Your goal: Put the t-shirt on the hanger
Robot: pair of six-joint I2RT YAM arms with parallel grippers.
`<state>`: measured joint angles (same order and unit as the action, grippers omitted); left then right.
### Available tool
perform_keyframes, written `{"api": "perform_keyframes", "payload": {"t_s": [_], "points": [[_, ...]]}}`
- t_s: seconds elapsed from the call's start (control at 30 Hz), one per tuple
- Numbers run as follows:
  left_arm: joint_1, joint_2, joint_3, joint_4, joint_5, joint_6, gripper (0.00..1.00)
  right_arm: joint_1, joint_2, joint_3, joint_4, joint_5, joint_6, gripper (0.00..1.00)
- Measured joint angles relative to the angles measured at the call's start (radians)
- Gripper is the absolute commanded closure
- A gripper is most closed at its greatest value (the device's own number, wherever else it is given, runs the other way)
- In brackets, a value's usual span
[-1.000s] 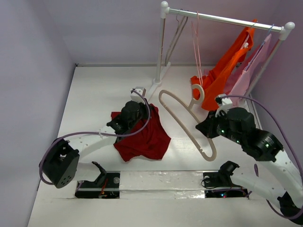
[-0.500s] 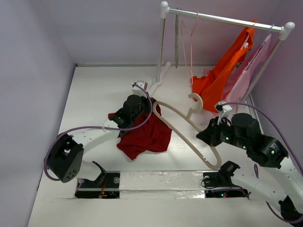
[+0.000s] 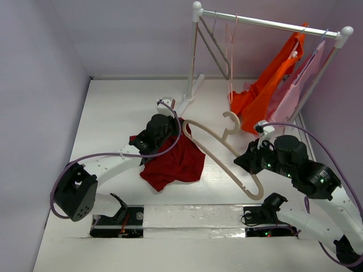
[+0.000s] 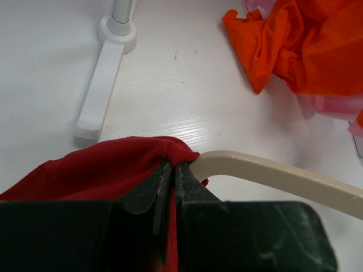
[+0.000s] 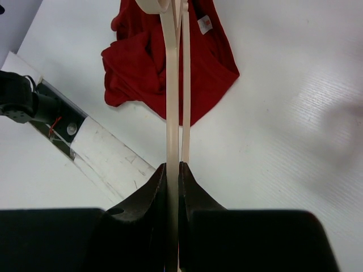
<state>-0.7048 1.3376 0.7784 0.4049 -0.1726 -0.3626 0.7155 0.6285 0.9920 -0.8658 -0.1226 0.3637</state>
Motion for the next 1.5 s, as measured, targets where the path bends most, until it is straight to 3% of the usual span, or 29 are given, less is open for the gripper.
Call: {"api": "perform_keyframes", "payload": {"t_s": [0.63,0.93,1.3,1.5], "points": [[0.0,-0.062,0.0,-0.04,0.034,0.004,1.0,0.002,0.064,-0.064,0.133,-0.042,-0.031,1.0],[-0.068,-0.14,0.0,-0.123,0.045,0.005,1.0,0.114,0.127,-0.201,0.401,-0.008,0.043,1.0],[-0.107,-0.382,0.011,-0.293,-0.035,-0.013,1.0,0.395,0.307,-0.261,0.841,0.376,0.006,1.0],[-0.131,-0.445,0.101,-0.381,-0.046,-0.02,1.0,0.435,0.467,-0.29,1.194,0.496,-0.059,1.0]]}}
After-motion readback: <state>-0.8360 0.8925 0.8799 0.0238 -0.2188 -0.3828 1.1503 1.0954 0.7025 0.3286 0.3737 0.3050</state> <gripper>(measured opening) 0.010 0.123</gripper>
